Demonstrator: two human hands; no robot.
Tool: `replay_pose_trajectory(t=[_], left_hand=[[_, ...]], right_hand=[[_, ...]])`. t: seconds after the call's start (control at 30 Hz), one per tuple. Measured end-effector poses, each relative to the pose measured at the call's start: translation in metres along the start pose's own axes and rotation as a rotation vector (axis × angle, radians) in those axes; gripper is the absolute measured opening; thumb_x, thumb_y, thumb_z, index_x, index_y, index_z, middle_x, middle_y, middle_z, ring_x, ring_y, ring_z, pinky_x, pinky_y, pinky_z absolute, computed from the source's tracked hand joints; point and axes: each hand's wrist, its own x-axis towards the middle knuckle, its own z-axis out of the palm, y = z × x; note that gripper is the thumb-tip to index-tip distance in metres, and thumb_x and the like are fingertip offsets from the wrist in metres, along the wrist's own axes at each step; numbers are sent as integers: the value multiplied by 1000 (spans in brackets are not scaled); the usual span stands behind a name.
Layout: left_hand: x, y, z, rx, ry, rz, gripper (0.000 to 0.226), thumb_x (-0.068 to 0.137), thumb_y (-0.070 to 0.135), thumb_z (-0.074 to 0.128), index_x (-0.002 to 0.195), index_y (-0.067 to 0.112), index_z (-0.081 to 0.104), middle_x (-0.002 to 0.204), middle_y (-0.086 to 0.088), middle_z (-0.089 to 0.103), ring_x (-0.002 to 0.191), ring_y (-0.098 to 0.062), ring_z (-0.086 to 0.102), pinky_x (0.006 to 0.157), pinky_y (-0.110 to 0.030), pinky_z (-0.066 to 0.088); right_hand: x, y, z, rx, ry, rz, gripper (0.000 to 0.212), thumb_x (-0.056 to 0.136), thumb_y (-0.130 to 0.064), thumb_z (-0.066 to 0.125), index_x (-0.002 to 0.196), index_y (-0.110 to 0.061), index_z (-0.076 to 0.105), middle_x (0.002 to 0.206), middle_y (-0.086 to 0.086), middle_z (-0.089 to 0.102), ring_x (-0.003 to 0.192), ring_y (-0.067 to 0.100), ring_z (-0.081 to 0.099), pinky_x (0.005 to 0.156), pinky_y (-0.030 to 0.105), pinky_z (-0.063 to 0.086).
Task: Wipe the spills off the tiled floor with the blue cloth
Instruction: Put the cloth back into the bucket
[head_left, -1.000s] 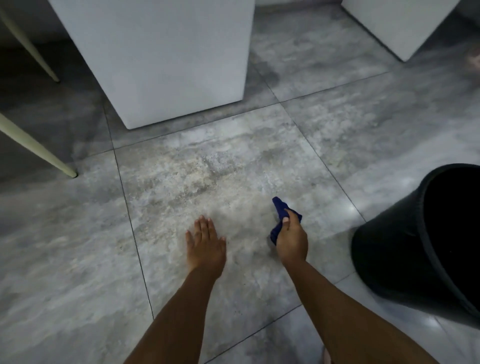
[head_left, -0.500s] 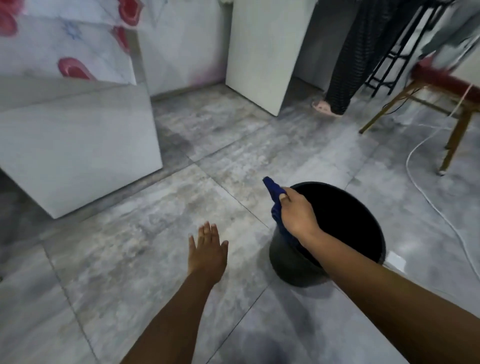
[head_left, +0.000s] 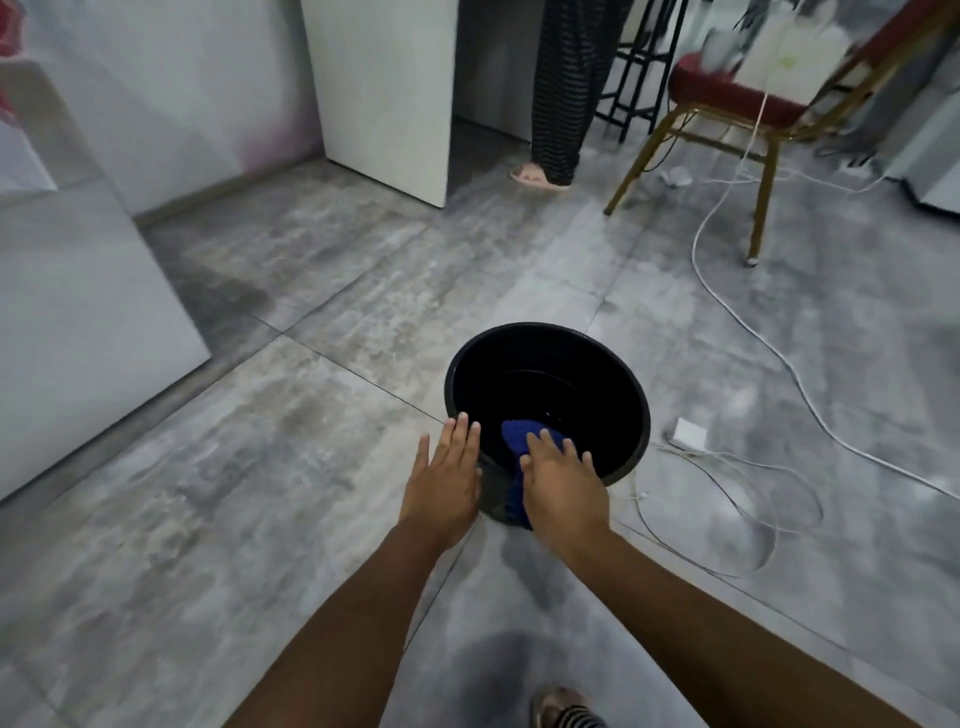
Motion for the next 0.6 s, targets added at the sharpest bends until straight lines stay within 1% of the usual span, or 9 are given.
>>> replay_pose_trajectory(t=[0.07, 0.1, 0.2, 0.27, 0.33, 0.4, 0.47, 0.53, 0.6], left_hand=[[2, -3, 4, 4, 27, 13, 63, 92, 34, 0, 151, 11, -2, 160, -8, -2, 148, -23, 2, 117, -43, 0], [3, -5, 5, 12, 40, 21, 64, 91, 33, 3, 151, 11, 2, 160, -9, 4, 147, -23, 7, 116, -44, 3], [2, -10, 10, 19, 68, 48, 64, 90, 29, 21, 151, 9, 13, 158, -11, 20, 144, -25, 22, 114, -46, 15], [1, -13, 12, 8, 70, 56, 66, 88, 28, 25, 150, 8, 16, 157, -12, 22, 144, -26, 24, 113, -45, 18], [1, -13, 14, -1, 70, 58, 67, 87, 27, 26, 151, 8, 13, 158, -12, 19, 144, -25, 22, 113, -45, 17], [1, -12, 16, -10, 75, 60, 68, 87, 27, 25, 151, 9, 9, 159, -11, 13, 146, -24, 17, 114, -44, 16], [1, -11, 18, -22, 79, 58, 67, 88, 26, 23, 151, 10, 8, 159, -10, 9, 146, -24, 14, 114, -44, 15], [0, -12, 19, -28, 93, 63, 67, 88, 25, 23, 151, 9, 10, 159, -11, 12, 146, -24, 15, 114, -45, 17], [1, -14, 19, -27, 94, 71, 66, 88, 24, 24, 151, 9, 10, 159, -11, 15, 146, -25, 17, 114, -45, 18]], right_hand=[[7, 9, 11, -30, -42, -46, 52, 104, -40, 17, 153, -22, 15, 161, 0, 10, 147, 25, 9, 118, 49, 0], [8, 14, 16, -11, -54, -66, 55, 103, -45, 17, 153, -25, 12, 161, -1, 7, 147, 24, 7, 118, 51, -3], [5, 26, 24, 75, -66, -141, 62, 99, -53, 23, 153, -27, 7, 161, -3, 3, 148, 21, 2, 116, 50, -8], [5, 33, 28, 103, -70, -199, 66, 99, -51, 31, 153, -26, 4, 161, -3, 1, 148, 19, 1, 116, 46, -9], [5, 40, 29, 83, -79, -258, 70, 98, -46, 39, 153, -24, 1, 161, -2, 0, 148, 18, 2, 117, 42, -7], [7, 45, 29, 6, -66, -313, 70, 98, -42, 43, 153, -23, 3, 161, -2, 6, 147, 17, 10, 118, 39, -2], [10, 45, 29, -50, -41, -339, 67, 98, -41, 44, 153, -23, 9, 159, -2, 17, 143, 17, 24, 119, 37, 5], [16, 44, 32, -82, -6, -344, 62, 98, -41, 44, 152, -24, 18, 154, -3, 31, 135, 17, 38, 118, 36, 14], [20, 42, 36, -113, 48, -346, 54, 98, -40, 45, 146, -23, 29, 141, -3, 47, 122, 18, 49, 113, 34, 24]])
